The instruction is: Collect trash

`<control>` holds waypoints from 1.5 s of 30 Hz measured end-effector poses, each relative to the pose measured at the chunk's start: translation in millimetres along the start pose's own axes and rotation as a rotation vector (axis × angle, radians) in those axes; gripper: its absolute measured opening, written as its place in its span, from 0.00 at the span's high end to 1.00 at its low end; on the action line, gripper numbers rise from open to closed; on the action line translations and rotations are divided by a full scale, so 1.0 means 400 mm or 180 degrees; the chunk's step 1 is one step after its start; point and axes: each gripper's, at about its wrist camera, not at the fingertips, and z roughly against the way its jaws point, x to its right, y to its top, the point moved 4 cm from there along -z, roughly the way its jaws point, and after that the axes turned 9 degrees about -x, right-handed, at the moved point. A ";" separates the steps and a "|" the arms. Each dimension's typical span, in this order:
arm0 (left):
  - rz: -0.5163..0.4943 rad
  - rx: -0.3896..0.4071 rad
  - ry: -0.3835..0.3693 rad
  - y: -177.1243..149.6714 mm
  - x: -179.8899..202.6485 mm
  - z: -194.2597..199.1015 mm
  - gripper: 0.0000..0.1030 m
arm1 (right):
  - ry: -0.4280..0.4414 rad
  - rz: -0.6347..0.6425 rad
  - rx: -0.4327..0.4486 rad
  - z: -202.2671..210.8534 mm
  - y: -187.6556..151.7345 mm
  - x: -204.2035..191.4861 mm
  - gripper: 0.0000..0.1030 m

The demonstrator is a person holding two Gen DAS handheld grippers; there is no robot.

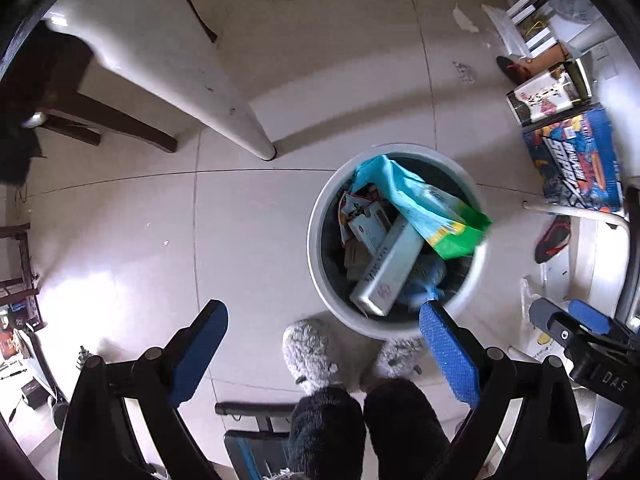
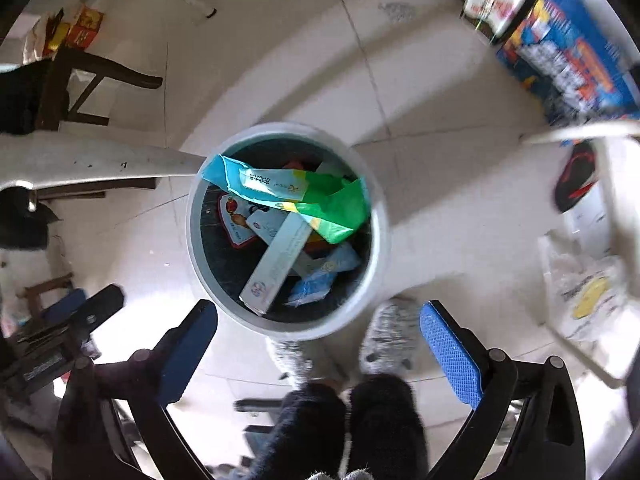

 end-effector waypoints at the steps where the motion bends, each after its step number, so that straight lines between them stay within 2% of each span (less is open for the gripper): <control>1: 0.0007 0.0016 -0.0002 -0.017 0.001 0.034 0.05 | -0.0040 0.0016 0.0033 0.025 -0.011 -0.002 0.01; 8: -0.0029 0.0149 -0.0040 -0.140 0.034 0.320 0.05 | -0.0244 0.0104 0.0266 0.327 -0.146 -0.046 0.01; 19: -0.0216 0.0440 -0.0296 -0.343 0.058 0.792 0.05 | -0.0109 0.0317 0.0436 0.878 -0.396 -0.131 0.01; 24: -0.0251 0.0614 -0.0514 -0.404 0.067 0.944 0.05 | 0.0031 0.0441 0.0578 1.086 -0.492 -0.160 0.01; 31: -0.0336 0.0789 -0.0868 -0.483 0.069 1.102 0.05 | 0.0284 0.0548 0.0692 1.268 -0.595 -0.188 0.01; 40: -0.0365 0.0985 -0.1164 -0.551 0.055 1.232 0.05 | 0.0553 0.0730 0.0728 1.395 -0.703 -0.231 0.01; 45: -0.0355 0.1062 -0.1250 -0.581 0.044 1.269 0.05 | 0.0609 0.0767 0.0777 1.437 -0.728 -0.233 0.01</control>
